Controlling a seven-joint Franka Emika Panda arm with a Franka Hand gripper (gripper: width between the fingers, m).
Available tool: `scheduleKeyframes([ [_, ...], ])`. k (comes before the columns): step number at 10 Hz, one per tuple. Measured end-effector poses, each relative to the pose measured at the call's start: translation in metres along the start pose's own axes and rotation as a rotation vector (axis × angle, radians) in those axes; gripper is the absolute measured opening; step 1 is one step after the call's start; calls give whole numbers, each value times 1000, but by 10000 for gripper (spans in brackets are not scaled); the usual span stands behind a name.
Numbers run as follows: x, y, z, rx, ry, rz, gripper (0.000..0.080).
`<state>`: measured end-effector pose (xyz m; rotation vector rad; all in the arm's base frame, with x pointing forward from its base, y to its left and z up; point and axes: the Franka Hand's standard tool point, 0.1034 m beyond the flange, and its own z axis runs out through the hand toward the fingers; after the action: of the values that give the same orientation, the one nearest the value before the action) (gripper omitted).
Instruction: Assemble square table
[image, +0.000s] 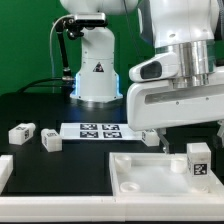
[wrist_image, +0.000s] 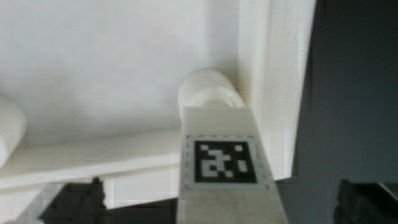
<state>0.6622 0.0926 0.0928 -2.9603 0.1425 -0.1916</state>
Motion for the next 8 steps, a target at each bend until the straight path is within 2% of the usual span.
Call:
scheduleKeyframes([
  [1,-6,0,1,5,-79,1,649],
  [3,-6,1,2,17,-208,12,649],
  [4,5,0,4,18,-198,22,649],
  [8,7,-5,14,12,-192,53,649],
])
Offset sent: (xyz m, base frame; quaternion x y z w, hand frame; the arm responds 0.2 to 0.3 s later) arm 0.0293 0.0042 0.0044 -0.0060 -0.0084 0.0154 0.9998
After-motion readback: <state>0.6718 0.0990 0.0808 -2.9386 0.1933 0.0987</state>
